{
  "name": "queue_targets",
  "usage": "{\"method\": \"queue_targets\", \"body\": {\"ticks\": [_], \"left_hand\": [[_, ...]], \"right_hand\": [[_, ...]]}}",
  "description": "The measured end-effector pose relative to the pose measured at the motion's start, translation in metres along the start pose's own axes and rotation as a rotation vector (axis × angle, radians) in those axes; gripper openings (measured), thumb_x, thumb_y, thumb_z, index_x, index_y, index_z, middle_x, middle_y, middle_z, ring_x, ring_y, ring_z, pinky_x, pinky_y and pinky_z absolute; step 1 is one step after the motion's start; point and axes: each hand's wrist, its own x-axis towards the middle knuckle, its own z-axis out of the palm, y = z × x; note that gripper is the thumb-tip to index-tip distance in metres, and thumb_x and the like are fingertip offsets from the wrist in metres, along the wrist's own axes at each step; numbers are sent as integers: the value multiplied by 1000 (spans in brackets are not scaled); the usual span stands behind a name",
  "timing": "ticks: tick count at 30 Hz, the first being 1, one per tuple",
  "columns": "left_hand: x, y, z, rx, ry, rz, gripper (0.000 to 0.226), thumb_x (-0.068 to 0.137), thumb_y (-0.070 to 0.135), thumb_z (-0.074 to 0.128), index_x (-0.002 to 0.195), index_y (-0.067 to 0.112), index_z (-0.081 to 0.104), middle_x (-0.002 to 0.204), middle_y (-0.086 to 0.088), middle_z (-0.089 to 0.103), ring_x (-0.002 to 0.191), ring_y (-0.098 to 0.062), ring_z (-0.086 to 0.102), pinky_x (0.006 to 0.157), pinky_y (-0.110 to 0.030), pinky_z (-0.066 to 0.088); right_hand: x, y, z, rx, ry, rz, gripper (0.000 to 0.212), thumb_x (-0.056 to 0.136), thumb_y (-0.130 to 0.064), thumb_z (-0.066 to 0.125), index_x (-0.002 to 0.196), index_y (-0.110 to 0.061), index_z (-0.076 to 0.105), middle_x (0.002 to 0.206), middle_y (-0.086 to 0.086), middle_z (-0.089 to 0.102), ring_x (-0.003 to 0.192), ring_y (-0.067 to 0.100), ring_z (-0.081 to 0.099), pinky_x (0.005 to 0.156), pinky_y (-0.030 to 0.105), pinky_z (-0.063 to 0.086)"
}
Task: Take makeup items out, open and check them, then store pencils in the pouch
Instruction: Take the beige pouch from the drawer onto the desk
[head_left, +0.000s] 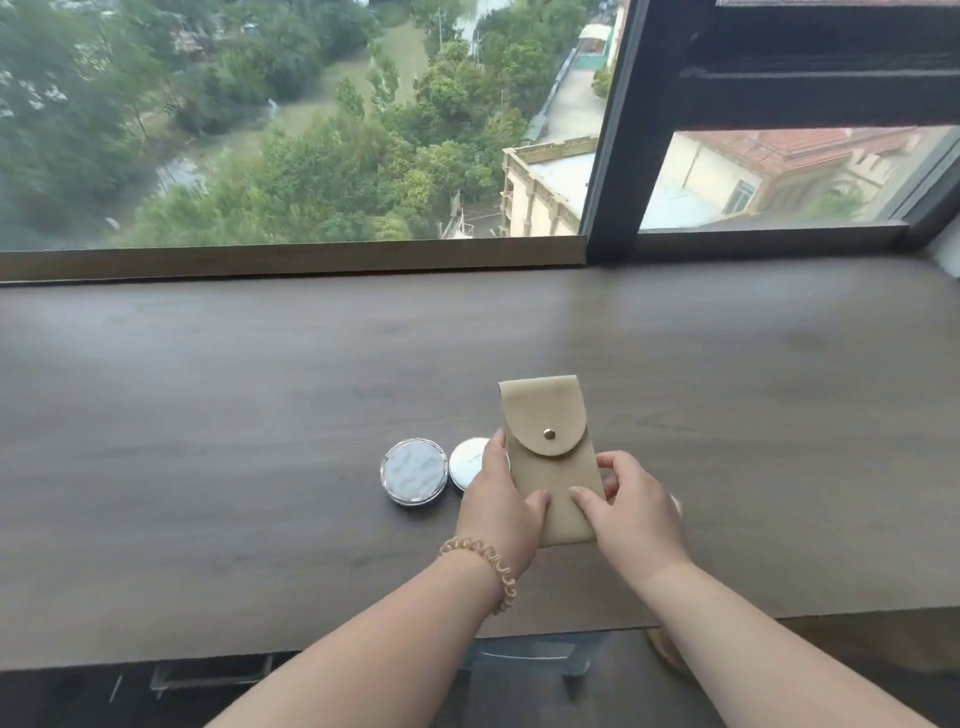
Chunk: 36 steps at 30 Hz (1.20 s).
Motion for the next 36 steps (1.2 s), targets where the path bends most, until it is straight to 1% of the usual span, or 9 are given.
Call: {"method": "queue_targets", "body": {"ticks": [6,14,18,24,26,28,30,33,36], "left_hand": [[16,5,50,66,-16,-90,58,81,20,64,132,21,37,110,-5,63,102,-21,60,92,-35,48],[27,2,63,215,-53,-93,54,85,24,62,133,16,40,125,-6,53,116,-21,52,96,-29,40],[21,0,61,338,-52,-40,48,86,28,60,129,15,41,122,-5,44,113,-21,50,95,-29,39],[6,0,33,528,-15,107,41,86,27,52,125,20,43,120,-1,47,116,-21,43,93,-34,40],[-1,-3,15,568,40,168,37,84,25,50,121,19,46,118,0,50,112,-23,47,89,-35,42],[-10,-9,-8,654,162,247,35,78,26,51,111,20,55,110,2,59,101,-22,57,79,-33,47],[-18,-18,-36,692,235,242,40,67,34,56,105,24,60,108,5,66,95,-19,65,72,-29,51],[-40,-35,-91,791,294,125,57,65,37,59,121,28,57,129,2,60,118,-16,57,86,-30,48],[-69,-60,-149,885,329,9,65,88,32,47,147,25,22,158,-2,18,145,-19,17,111,-39,23]], "right_hand": [[26,42,-2,-85,-40,81,30,82,-36,65,109,-28,55,82,-10,60,90,16,58,99,38,32],[33,54,13,-201,35,41,36,84,-36,62,118,-26,52,105,-5,62,104,16,58,99,37,28],[31,56,16,-368,42,13,35,82,-39,62,114,-30,53,107,-3,56,105,17,56,100,37,25],[24,36,29,-385,173,-217,36,66,-20,75,102,-19,66,97,4,61,92,28,61,89,37,24],[23,16,38,-344,191,-310,36,64,-19,70,100,-18,67,98,6,63,89,30,63,87,37,24],[18,-11,50,-296,174,-395,39,65,-23,61,103,-19,66,106,7,64,94,31,62,89,38,24],[9,-37,64,-250,127,-463,41,68,-22,63,109,-22,63,120,8,61,105,30,59,93,39,23],[-15,-82,88,-225,48,-602,49,67,-18,72,114,-21,61,129,9,57,113,31,57,97,40,23],[-49,-128,111,-220,-30,-716,52,63,-18,75,113,-19,62,128,10,59,110,31,60,97,42,30]]}}
